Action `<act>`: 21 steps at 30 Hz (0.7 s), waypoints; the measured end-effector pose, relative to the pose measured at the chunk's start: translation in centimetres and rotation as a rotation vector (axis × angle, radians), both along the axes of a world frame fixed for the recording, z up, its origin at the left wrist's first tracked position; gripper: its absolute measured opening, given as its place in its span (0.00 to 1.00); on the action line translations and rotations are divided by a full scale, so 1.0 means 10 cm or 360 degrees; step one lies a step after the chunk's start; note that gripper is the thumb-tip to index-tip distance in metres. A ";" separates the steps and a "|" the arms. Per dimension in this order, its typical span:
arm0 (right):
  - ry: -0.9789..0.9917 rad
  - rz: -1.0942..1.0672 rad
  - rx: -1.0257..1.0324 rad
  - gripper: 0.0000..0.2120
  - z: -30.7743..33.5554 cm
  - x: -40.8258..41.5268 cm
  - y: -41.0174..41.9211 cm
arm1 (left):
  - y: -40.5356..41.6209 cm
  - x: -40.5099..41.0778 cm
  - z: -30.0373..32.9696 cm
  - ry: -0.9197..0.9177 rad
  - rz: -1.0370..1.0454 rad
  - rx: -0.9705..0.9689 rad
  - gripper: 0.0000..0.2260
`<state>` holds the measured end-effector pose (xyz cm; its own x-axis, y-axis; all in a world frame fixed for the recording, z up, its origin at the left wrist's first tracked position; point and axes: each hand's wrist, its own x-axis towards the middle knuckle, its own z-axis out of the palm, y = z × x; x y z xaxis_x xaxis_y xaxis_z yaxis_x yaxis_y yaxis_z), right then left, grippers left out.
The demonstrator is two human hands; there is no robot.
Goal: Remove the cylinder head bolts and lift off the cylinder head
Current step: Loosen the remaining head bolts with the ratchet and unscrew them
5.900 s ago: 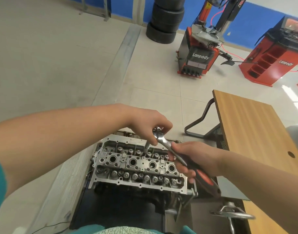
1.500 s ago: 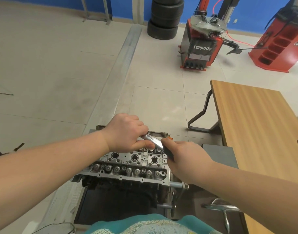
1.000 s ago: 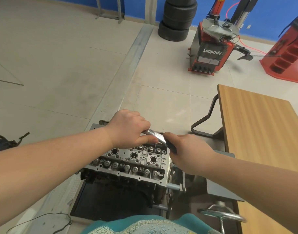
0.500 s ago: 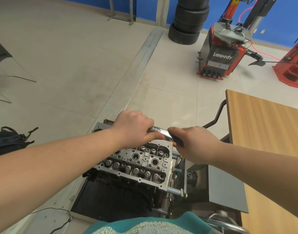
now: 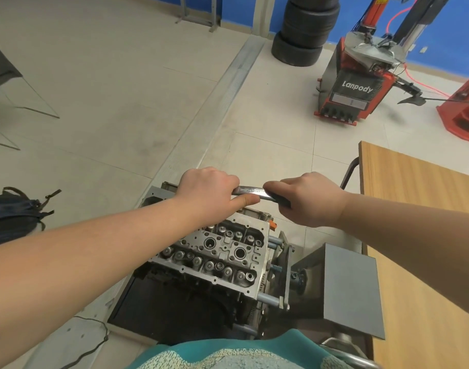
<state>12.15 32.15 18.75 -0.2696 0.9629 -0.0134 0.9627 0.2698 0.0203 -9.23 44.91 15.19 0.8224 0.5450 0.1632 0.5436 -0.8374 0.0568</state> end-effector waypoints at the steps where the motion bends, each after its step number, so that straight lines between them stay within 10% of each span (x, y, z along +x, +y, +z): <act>1: -0.0028 0.0012 0.0025 0.11 0.01 0.03 0.04 | 0.00 0.01 0.01 0.0003 0.0031 -0.0010 0.34; 12: -0.0282 0.0200 0.0203 0.16 0.02 0.33 0.65 | 0.12 0.07 0.10 0.0075 0.0327 -0.0125 0.27; 21: -0.0384 -0.0367 -0.0069 0.18 0.21 0.05 1.50 | 0.30 -0.17 0.11 -0.0171 0.0401 -0.0784 0.17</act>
<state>12.62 47.11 20.80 -0.0290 0.9953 -0.0925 0.9673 0.0512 0.2484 -10.88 47.91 16.30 0.6498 0.7554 -0.0846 0.6929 -0.5429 0.4745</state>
